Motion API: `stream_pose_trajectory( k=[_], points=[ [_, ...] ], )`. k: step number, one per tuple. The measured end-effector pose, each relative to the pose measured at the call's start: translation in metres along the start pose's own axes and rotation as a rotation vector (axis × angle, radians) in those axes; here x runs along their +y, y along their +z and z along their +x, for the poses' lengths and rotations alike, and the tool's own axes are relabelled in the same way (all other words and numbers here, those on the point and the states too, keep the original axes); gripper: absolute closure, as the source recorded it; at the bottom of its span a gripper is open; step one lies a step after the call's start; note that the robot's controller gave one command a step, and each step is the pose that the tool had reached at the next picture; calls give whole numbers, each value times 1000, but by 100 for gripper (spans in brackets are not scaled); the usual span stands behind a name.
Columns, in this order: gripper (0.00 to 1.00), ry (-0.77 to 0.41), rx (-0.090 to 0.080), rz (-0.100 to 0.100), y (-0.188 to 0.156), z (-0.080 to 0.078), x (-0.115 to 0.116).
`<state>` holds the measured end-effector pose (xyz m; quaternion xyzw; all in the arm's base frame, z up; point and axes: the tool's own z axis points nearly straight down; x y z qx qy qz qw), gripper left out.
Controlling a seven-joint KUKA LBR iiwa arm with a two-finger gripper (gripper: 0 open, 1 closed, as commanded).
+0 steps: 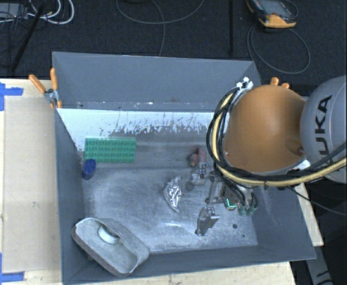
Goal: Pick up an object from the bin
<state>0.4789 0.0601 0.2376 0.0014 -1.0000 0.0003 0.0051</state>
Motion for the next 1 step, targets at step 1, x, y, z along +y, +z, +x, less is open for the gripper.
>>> stream_pose_trajectory(
  k=[1],
  points=[
    [0, -65, -6, 1, 125, -67, -15]
  ],
)
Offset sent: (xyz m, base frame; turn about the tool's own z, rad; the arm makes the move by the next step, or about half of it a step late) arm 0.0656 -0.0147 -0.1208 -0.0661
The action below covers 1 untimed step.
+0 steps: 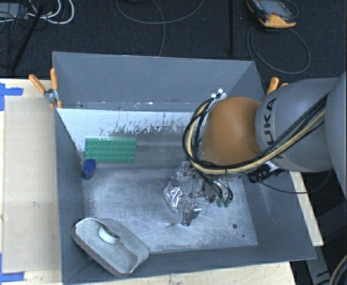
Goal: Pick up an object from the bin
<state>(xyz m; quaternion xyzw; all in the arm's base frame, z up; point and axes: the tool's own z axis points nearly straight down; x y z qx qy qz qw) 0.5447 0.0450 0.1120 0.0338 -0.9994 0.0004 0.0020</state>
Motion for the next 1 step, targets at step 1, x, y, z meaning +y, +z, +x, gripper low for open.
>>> stream_pose_trajectory(
  k=[1],
  points=[
    [0, 90, -4, -2, 41, -29, 1]
  ],
)
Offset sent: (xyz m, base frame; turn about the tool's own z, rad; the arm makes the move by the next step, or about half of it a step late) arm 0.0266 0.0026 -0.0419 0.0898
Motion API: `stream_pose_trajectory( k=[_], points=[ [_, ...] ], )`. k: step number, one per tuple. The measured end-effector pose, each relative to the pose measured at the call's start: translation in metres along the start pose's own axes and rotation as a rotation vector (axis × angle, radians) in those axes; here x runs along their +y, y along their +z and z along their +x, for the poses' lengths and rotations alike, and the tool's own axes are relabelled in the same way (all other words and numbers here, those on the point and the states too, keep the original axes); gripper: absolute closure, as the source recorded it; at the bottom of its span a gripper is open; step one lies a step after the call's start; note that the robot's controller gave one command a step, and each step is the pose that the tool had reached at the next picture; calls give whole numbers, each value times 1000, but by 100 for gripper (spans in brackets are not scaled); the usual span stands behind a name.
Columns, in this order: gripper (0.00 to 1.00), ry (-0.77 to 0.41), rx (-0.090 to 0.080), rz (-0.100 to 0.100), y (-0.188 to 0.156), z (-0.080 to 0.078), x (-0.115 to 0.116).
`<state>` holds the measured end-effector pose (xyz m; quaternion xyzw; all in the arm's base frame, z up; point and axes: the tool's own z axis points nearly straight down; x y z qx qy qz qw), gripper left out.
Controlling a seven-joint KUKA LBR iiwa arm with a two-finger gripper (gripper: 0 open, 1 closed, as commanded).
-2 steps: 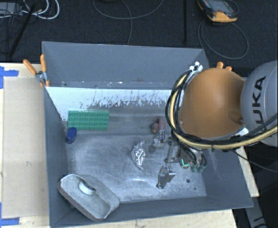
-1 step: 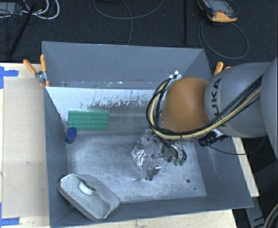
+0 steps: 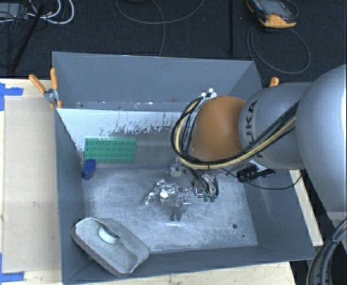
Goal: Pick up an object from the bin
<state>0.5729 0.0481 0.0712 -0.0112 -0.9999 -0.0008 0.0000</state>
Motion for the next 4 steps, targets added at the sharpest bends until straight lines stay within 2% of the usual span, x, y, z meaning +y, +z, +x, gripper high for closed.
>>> stream_pose_trajectory(
  k=[1, 2, 3, 4],
  points=[
    [100, 1, 0, -1, -3, 0, 0],
    [100, -31, -9, 1, -123, -2, -8],
    [0, -30, 0, 2, -118, 0, -8],
    [0, -345, -4, 1, -157, 8, 22]
  ],
)
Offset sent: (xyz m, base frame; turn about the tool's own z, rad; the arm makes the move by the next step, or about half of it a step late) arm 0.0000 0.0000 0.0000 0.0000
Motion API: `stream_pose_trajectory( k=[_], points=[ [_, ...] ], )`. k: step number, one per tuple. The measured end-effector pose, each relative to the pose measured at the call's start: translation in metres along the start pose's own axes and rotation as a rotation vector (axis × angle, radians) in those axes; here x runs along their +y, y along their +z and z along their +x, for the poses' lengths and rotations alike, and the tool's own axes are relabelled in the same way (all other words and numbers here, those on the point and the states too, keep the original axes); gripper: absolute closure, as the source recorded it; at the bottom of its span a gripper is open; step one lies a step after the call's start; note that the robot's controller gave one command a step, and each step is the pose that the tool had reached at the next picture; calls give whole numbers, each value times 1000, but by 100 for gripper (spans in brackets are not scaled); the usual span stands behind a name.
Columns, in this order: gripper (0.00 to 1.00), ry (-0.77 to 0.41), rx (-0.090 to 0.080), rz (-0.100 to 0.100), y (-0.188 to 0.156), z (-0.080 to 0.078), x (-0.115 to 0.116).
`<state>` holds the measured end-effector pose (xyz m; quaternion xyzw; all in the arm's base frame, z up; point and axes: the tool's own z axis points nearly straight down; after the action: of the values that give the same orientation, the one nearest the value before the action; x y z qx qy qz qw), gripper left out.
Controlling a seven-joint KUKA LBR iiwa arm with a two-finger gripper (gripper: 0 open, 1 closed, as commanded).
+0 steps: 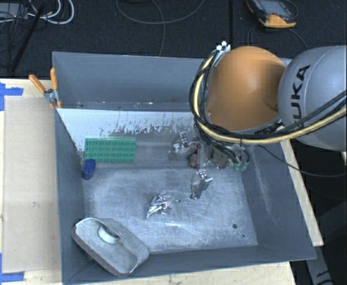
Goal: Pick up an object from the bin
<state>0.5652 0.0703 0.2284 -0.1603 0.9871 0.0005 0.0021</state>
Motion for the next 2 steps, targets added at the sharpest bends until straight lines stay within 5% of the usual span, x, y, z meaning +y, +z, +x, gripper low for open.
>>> stream_pose_trajectory(
  k=[1, 2],
  points=[
    [0, -246, 4, -2, 156, 11, 14],
    [100, -243, -7, 1, 152, 8, 13]
  ],
)
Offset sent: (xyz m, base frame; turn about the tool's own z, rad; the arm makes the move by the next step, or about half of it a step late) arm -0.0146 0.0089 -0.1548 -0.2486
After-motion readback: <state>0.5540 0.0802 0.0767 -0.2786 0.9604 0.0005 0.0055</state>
